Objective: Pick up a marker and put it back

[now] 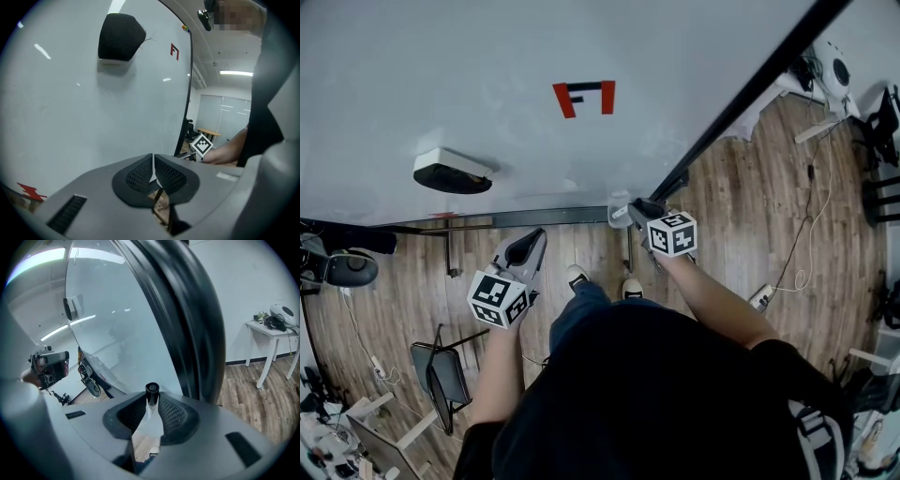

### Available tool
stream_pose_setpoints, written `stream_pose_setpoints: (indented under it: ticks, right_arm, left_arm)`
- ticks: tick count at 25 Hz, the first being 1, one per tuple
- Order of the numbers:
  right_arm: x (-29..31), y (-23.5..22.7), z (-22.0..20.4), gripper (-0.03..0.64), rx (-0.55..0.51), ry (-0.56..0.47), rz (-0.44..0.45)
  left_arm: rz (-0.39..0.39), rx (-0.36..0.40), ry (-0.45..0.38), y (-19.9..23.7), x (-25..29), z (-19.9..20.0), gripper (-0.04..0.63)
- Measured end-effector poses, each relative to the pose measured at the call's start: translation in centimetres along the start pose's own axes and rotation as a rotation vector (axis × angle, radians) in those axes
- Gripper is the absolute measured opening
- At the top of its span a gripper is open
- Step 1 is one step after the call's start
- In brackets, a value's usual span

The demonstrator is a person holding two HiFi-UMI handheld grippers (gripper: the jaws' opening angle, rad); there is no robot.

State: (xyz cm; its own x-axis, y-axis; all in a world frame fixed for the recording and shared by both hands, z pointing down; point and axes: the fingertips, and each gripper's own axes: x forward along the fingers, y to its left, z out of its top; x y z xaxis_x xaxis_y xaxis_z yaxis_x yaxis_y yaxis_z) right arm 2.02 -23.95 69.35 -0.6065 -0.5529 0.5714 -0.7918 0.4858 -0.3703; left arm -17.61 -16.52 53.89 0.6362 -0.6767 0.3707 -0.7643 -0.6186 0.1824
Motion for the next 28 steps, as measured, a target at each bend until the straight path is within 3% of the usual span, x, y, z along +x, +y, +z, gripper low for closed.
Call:
stream_pose_setpoints:
  ticks: [17, 28]
  right_arm:
    - [-2.0, 1.0, 1.3, 0.071, -0.087, -0.031, 0.010]
    - [-6.7, 2.2, 5.1, 0.069, -0.150, -0.132, 0.032]
  left_arm:
    - [0.012, 0.013, -0.016, -1.2, -0.3, 0.4, 0.026]
    - [0.019, 0.038, -0.051, -3.4, -0.4, 1.8, 0.026]
